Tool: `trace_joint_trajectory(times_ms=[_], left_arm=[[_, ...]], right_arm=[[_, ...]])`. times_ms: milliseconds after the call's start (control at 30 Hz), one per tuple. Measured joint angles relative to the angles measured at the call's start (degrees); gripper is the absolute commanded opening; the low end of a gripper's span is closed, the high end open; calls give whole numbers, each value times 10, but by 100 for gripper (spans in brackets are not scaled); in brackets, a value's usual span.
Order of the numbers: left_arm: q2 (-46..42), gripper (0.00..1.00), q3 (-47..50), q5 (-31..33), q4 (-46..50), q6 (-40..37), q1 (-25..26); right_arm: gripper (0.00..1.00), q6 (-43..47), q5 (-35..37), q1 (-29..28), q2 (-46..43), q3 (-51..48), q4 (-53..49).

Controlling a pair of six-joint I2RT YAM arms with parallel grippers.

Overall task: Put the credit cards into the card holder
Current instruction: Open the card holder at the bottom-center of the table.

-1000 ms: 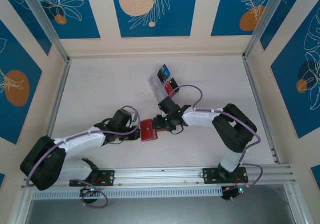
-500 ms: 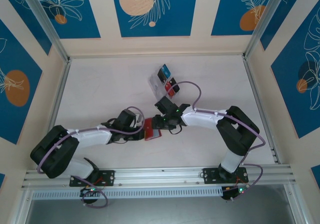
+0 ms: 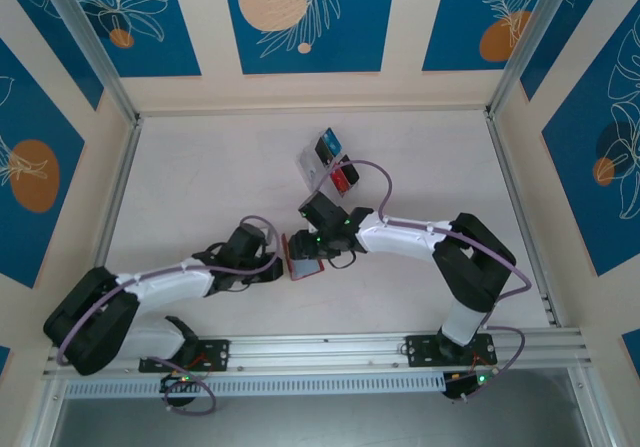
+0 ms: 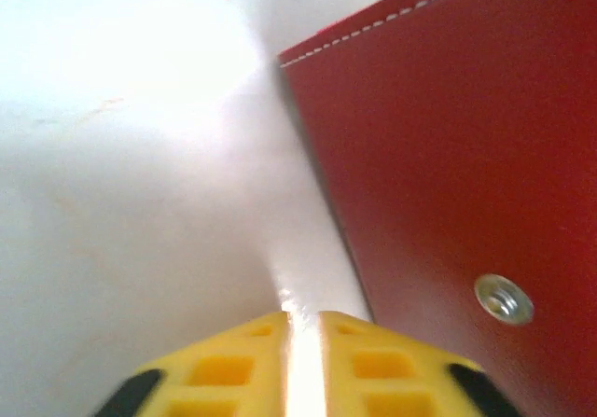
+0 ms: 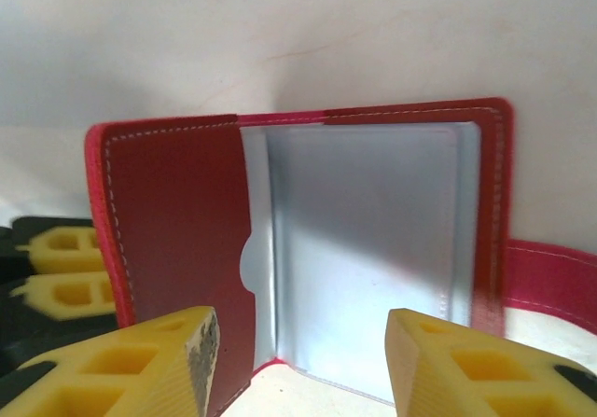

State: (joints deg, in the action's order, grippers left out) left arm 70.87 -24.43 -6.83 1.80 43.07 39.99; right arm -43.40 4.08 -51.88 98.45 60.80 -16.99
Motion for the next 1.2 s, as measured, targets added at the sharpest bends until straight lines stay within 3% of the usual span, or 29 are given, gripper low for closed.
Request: trace_joint_trajectory(times_ms=[267, 433, 533, 733, 967, 1200], left_arm=[[-167, 32, 10, 84, 154, 32, -1], [-264, 31, 10, 104, 251, 45, -13], [-277, 27, -1, 101, 283, 44, -15], [-207, 15, -44, 76, 269, 32, -15], [-73, 0, -68, 56, 188, 25, -19], [16, 0, -75, 50, 127, 23, -30]], right_arm=[[47, 4, -7, -24, 38, 48, -3], [48, 11, -5, -43, 89, 89, -3], [44, 13, -4, -48, 120, 95, -4], [43, 12, -5, -49, 131, 97, -4], [42, 13, -14, -43, 129, 94, -3], [38, 15, -26, -33, 120, 79, -2]])
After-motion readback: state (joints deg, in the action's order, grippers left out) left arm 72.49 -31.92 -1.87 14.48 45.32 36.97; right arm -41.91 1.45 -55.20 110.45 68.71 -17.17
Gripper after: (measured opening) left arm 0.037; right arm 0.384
